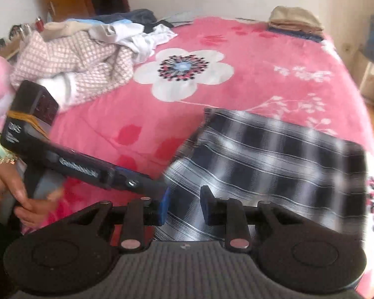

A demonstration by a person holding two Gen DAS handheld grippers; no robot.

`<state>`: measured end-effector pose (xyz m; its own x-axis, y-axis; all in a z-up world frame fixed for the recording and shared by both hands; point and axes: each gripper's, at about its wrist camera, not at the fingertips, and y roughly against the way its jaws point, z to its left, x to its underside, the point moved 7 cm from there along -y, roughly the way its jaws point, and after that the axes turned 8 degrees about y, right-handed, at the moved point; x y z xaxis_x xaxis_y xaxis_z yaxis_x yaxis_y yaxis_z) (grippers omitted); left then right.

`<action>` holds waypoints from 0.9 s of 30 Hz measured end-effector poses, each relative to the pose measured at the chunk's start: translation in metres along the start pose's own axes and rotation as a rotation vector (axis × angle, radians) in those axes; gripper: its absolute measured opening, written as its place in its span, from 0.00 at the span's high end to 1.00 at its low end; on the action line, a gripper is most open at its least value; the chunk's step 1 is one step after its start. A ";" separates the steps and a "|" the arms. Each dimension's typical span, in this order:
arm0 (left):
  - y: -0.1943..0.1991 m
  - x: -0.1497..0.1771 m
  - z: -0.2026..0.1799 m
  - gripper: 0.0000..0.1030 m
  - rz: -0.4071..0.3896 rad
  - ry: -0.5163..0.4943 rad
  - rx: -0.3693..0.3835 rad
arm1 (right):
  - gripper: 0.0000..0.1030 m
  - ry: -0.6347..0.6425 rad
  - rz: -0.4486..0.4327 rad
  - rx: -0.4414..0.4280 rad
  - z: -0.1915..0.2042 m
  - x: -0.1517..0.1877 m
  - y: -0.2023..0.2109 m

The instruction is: Fold clothes

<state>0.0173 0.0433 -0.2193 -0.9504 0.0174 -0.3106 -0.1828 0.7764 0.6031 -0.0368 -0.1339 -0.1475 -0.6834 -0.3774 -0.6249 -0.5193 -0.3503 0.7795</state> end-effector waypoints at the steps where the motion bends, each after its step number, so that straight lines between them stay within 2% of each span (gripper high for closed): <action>1: -0.002 0.000 0.001 0.74 0.014 0.015 0.016 | 0.71 0.041 0.004 0.004 0.006 -0.001 -0.003; 4: -0.009 -0.002 0.003 0.89 0.047 0.053 0.047 | 0.68 0.175 0.020 0.027 0.027 0.005 -0.008; 6: -0.011 -0.003 0.003 0.94 0.061 0.072 0.061 | 0.61 0.243 0.028 0.042 0.040 0.009 -0.012; 8: -0.011 -0.006 0.002 0.95 0.070 0.120 0.097 | 0.58 0.270 0.031 0.071 0.046 0.013 -0.016; 13: -0.004 -0.012 -0.001 0.96 0.063 0.214 0.191 | 0.58 0.254 0.029 0.135 0.047 0.015 -0.026; 19: -0.005 -0.012 -0.002 0.97 0.057 0.280 0.247 | 0.58 0.226 0.044 0.220 0.045 0.020 -0.029; 20: -0.005 -0.012 -0.002 0.97 0.053 0.292 0.258 | 0.59 0.224 0.044 0.230 0.045 0.022 -0.029; 22: -0.005 -0.012 0.000 0.97 0.044 0.317 0.276 | 0.69 0.219 0.033 0.263 0.045 0.023 -0.027; 24: -0.005 -0.011 0.003 0.97 0.039 0.335 0.287 | 0.90 0.177 0.027 0.286 0.040 0.025 -0.023; 27: -0.011 -0.008 0.007 0.97 0.042 0.355 0.292 | 0.94 0.074 -0.005 0.305 0.030 0.025 -0.013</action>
<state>0.0287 0.0385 -0.2284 -0.9922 -0.1245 0.0116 -0.1119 0.9254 0.3620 -0.0626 -0.1126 -0.1720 -0.6471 -0.4413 -0.6217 -0.6601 -0.0836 0.7465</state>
